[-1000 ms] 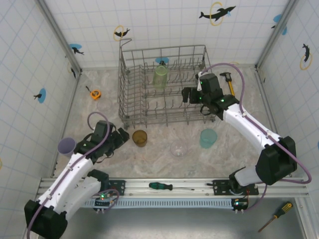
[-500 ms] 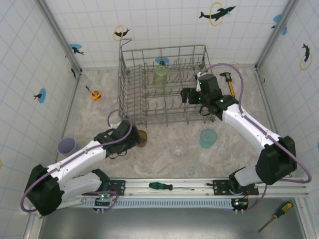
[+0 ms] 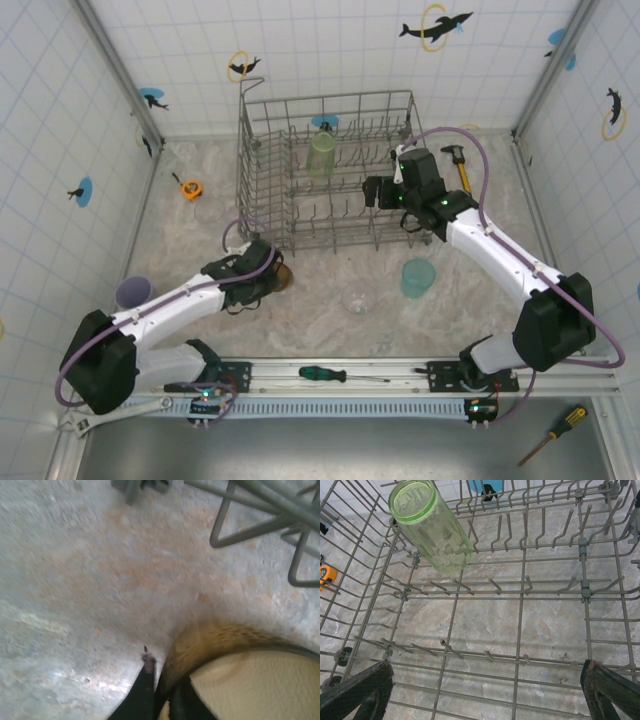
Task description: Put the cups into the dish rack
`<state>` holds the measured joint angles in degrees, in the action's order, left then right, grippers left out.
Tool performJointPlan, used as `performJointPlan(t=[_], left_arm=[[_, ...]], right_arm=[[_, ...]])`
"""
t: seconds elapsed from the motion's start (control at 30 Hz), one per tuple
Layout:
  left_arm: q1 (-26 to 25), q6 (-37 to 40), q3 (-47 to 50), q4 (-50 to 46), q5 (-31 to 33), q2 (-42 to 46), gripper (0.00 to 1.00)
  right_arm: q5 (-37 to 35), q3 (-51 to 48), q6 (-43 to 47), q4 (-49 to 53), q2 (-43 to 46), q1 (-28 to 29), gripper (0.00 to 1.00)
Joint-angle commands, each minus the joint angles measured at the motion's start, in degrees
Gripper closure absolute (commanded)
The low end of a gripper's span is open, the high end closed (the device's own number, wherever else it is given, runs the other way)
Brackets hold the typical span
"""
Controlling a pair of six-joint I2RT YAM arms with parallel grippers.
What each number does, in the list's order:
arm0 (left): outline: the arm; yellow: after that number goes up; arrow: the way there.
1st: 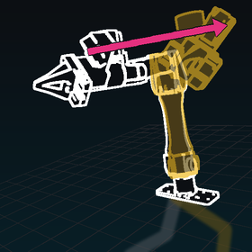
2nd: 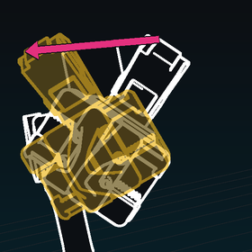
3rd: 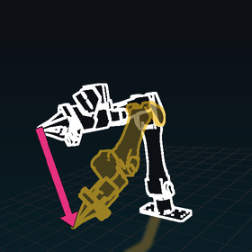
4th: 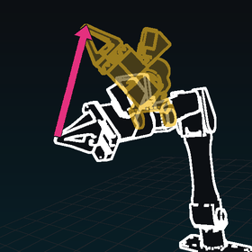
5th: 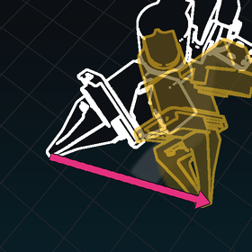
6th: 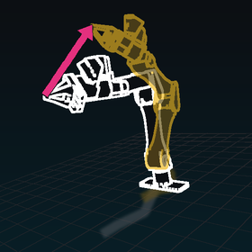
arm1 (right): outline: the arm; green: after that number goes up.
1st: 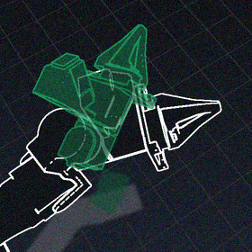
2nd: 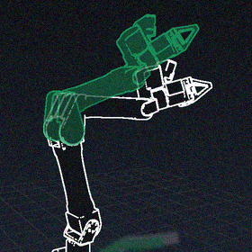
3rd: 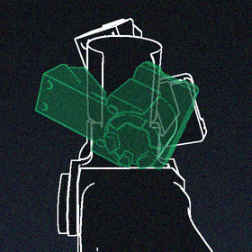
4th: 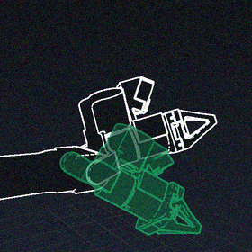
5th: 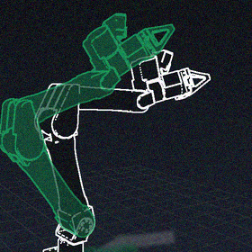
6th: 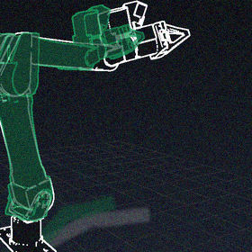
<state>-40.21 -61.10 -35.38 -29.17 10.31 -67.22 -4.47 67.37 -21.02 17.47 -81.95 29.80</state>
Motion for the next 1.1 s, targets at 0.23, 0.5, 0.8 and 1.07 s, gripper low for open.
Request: performJointPlan(t=[0.23, 0.5, 0.8, 1.07], left_arm=[[-0.3, 5.5, -11.5, -11.3, -3.9, -1.6, 1.0], [-0.3, 6.2, -20.1, -16.4, -4.2, -0.4, 1.0], [-0.3, 9.4, -35.5, -23.6, -6.4, -3.5, 1.0], [-0.3, 12.2, -46.1, -27.9, -8.5, -8.5, 1.0]], right_arm=[[-0.2, -1.0, 0.2, -0.3, 0.4, -0.3, 0.0], [0.8, 0.1, 0.2, -0.3, -0.4, -0.5, 0.0], [0.9, 2.1, 0.7, 0.5, -1.5, -1.1, 0.0], [1.6, 2.3, 0.4, -0.2, -2.0, -1.4, 0.0]])
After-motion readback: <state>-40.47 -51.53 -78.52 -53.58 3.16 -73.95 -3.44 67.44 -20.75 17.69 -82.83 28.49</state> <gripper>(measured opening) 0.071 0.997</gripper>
